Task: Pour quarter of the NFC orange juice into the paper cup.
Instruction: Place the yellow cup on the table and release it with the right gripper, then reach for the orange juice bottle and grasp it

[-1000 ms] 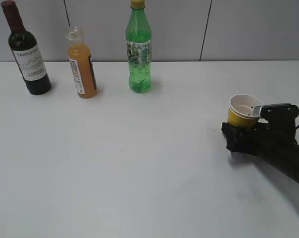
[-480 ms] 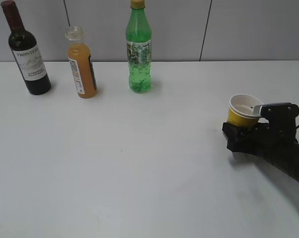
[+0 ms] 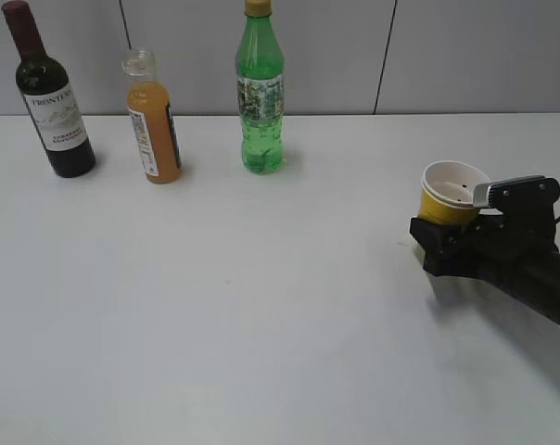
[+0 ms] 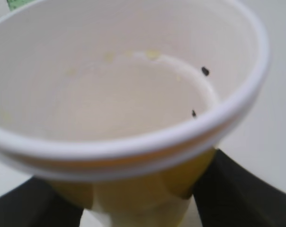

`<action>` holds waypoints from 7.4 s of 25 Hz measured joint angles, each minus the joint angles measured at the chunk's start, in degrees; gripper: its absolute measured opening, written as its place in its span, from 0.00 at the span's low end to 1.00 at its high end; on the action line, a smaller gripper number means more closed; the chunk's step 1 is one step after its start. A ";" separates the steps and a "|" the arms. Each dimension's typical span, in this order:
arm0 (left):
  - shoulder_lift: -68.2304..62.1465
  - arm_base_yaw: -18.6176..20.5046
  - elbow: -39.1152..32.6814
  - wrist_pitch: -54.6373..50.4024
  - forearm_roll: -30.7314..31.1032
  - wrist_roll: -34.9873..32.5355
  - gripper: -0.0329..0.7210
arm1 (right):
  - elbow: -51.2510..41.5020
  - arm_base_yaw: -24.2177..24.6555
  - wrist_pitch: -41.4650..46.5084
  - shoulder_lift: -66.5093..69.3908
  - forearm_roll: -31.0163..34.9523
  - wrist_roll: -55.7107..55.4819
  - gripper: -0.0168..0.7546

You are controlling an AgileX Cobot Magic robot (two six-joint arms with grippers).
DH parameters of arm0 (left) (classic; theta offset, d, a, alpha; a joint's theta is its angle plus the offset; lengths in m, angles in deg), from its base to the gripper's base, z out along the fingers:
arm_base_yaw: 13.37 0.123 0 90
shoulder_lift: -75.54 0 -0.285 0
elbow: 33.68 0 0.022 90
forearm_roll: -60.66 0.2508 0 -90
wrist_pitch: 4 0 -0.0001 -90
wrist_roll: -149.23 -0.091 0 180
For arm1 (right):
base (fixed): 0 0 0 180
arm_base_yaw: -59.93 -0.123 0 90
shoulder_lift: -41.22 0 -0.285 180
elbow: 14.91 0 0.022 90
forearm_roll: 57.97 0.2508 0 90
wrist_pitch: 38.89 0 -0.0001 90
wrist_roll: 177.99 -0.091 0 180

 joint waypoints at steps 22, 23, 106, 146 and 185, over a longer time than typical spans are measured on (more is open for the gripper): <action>0.00 0.00 0.00 0.00 0.00 0.00 0.69 | 5.78 0.00 0.10 -3.61 -38.25 -3.91 0.65; 0.00 0.00 0.00 0.00 0.00 0.00 0.69 | 7.18 0.00 0.10 -3.61 -40.15 -5.21 0.65; 0.00 0.00 0.00 0.00 0.00 0.00 0.69 | 33.71 -12.63 38.22 -4.28 -86.97 -49.46 0.80; 0.00 0.00 0.00 0.00 0.00 0.00 0.69 | 62.80 1.16 138.76 -20.58 15.30 11.72 0.79; 0.00 0.00 0.00 0.06 0.00 0.00 0.69 | 0.97 1.16 129.47 -112.63 16.54 12.49 0.79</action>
